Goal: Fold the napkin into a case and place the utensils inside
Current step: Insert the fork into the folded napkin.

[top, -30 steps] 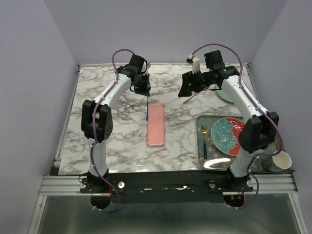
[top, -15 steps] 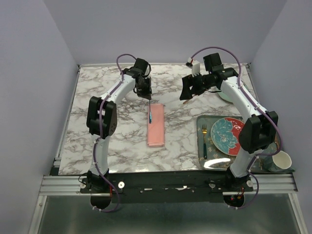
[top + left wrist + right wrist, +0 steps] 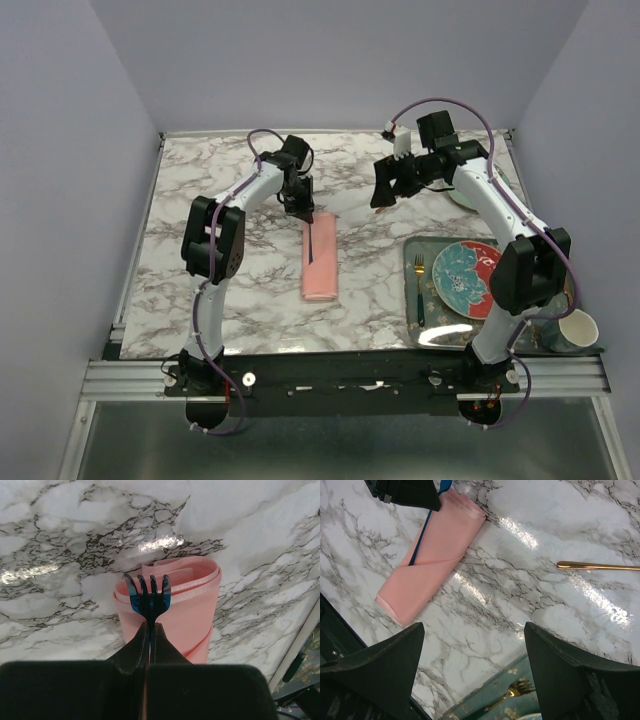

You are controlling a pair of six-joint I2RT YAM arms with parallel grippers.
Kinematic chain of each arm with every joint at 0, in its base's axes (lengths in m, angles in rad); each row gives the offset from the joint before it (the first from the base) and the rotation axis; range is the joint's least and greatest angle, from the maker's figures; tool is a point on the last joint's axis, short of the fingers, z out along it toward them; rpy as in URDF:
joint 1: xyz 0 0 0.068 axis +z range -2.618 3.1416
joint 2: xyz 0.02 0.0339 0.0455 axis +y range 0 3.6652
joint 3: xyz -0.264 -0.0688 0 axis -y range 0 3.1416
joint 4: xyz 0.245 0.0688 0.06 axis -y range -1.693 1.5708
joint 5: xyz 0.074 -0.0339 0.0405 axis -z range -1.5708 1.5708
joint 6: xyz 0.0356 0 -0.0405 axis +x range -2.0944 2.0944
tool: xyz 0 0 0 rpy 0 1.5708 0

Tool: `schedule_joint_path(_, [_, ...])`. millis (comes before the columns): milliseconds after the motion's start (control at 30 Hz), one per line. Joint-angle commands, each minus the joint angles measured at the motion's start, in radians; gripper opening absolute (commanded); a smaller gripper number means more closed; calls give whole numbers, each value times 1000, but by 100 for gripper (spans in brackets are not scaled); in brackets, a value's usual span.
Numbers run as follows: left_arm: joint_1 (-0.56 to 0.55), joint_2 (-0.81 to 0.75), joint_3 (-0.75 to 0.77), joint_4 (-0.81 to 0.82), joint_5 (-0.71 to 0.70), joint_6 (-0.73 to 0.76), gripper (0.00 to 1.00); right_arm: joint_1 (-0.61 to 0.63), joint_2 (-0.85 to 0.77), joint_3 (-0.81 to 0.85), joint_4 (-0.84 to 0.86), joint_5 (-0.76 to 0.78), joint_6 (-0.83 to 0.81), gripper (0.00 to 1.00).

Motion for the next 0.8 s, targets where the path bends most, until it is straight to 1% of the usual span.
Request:
schedule_joint_path(0, [-13, -54, -44, -30, 32, -18, 0, -4, -42, -23, -19, 11, -12, 89])
schedule_joint_path(200, [-25, -89, -88, -30, 18, -28, 0, -4, -46, -30, -24, 10, -12, 89])
schedule_joint_path(400, [-30, -138, -171, -8, 12, -41, 0, -4, -48, -38, -36, 3, -12, 89])
schedule_joint_path(767, [-47, -192, -279, 24, 10, -58, 0, -7, -71, -113, -33, -7, -9, 89])
